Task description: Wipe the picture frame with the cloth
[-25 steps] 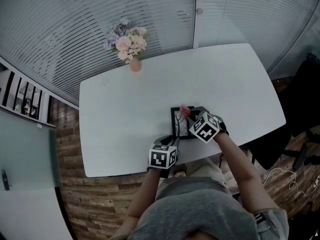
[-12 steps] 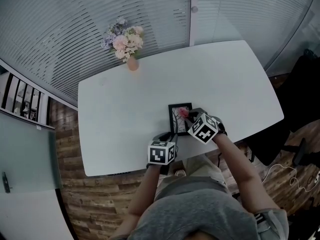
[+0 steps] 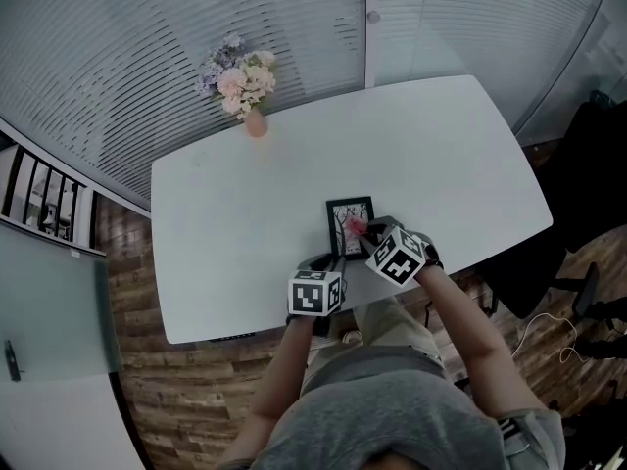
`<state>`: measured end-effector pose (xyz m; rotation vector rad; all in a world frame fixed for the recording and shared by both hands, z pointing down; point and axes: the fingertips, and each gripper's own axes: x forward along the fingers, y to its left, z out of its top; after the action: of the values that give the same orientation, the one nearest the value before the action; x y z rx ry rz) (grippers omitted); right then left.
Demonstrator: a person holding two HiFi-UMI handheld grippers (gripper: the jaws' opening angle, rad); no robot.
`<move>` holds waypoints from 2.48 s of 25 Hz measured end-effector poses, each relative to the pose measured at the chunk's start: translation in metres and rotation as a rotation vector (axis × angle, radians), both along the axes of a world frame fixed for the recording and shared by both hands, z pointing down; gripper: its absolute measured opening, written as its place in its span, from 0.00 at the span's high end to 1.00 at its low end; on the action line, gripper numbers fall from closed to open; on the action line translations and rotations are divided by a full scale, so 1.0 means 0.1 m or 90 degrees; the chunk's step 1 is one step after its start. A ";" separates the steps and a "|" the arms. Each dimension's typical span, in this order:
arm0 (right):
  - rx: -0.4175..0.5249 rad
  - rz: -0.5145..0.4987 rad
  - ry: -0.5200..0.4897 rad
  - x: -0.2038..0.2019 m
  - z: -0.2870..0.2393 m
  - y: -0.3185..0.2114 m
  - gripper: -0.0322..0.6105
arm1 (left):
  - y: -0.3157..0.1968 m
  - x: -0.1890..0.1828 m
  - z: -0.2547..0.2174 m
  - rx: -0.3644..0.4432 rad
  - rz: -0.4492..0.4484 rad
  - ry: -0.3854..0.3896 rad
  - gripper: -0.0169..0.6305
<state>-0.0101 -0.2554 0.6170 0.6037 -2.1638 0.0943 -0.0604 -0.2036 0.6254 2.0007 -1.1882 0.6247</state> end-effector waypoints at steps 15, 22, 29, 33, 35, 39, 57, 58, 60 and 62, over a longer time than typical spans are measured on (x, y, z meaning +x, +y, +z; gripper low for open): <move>-0.007 0.009 -0.007 0.01 0.02 0.23 0.89 | 0.00 0.01 -0.01 0.014 -0.010 -0.009 0.81; -0.012 0.024 -0.015 0.00 0.02 0.22 0.89 | 0.00 0.00 0.00 0.020 -0.013 -0.017 0.81; 0.001 0.086 -0.055 0.02 -0.05 0.20 0.88 | 0.01 -0.01 -0.02 0.035 -0.003 -0.043 0.81; 0.010 0.139 -0.103 0.06 -0.15 0.24 0.88 | 0.03 -0.02 -0.08 0.050 -0.002 -0.048 0.81; 0.000 0.172 -0.138 0.07 -0.23 0.28 0.88 | 0.04 -0.03 -0.15 0.059 -0.004 -0.045 0.81; -0.002 0.200 -0.185 0.07 -0.40 0.42 0.88 | 0.14 -0.06 -0.29 0.079 -0.010 -0.036 0.81; 0.021 0.243 -0.283 0.02 -0.88 1.24 0.88 | 0.87 -0.18 -0.72 0.141 -0.045 -0.016 0.97; 0.022 0.243 -0.287 0.01 -0.90 1.27 0.89 | 0.91 -0.18 -0.73 0.143 -0.046 -0.016 0.97; 0.022 0.243 -0.292 -0.01 -0.92 1.33 0.88 | 0.97 -0.19 -0.74 0.143 -0.045 -0.017 0.97; 0.021 0.242 -0.297 -0.03 -0.93 1.39 0.88 | 1.02 -0.20 -0.74 0.143 -0.047 -0.015 0.97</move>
<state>-0.0129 -0.1165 0.5240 1.0947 -2.4674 0.4416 -0.0804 -0.1015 0.5518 2.1270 -1.3916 0.4984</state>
